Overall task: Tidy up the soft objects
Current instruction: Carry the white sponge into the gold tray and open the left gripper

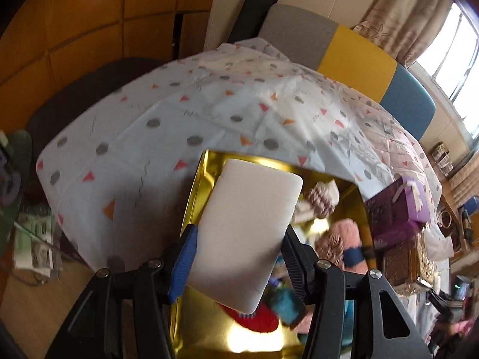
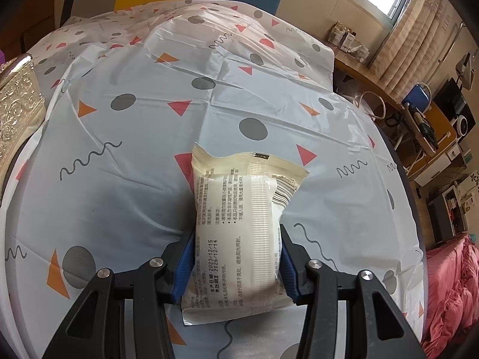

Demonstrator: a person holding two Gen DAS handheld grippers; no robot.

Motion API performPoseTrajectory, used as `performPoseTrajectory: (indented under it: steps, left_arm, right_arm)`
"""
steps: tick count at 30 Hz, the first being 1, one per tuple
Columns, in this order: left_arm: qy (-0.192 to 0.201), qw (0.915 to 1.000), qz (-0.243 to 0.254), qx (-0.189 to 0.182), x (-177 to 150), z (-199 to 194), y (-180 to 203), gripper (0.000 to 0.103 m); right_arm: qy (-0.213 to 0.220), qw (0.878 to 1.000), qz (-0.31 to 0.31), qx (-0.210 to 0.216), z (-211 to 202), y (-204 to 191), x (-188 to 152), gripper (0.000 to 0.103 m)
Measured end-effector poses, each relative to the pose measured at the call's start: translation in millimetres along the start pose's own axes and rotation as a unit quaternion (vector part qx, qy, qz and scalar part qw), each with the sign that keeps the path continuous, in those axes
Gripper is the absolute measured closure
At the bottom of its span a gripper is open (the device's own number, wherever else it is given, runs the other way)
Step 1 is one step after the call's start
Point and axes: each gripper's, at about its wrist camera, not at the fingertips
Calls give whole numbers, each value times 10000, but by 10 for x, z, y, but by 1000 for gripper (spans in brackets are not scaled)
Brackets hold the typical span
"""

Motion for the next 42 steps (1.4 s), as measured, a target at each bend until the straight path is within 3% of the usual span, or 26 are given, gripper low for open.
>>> performPoseTrajectory:
  steps: [5, 16, 23, 25, 32, 42]
  left_arm:
    - [-265, 9995, -136, -47, -141, 202, -44, 46]
    - [-166, 9989, 84, 421, 143, 812, 152, 43]
    - [-259, 9980, 114, 572, 113, 997, 149, 33]
    - [-227, 9977, 119, 633, 71, 985, 128, 26]
    - [-52, 9968, 273, 746, -88, 800, 187, 25]
    - [862, 9924, 654, 594, -308, 133, 477, 21]
  right_arm:
    - [-3, 10000, 31, -68, -4, -15, -7, 53]
    - [-112, 9991, 319, -267, -26, -57, -5, 53]
    - [-109, 9984, 460, -304, -37, -49, -20, 53]
    - [-107, 9985, 457, -298, -39, -49, -18, 53]
    - [-104, 9985, 436, -306, -31, -52, -16, 53]
    - [-112, 9986, 407, -313, -17, -51, -7, 53]
Point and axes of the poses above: each gripper's, at about its wrist camera, not at the fingertips, and z roughly the way its jaws point, y to its right, x to its top, and after that the axes turned 4 degrees about -z, right-handed
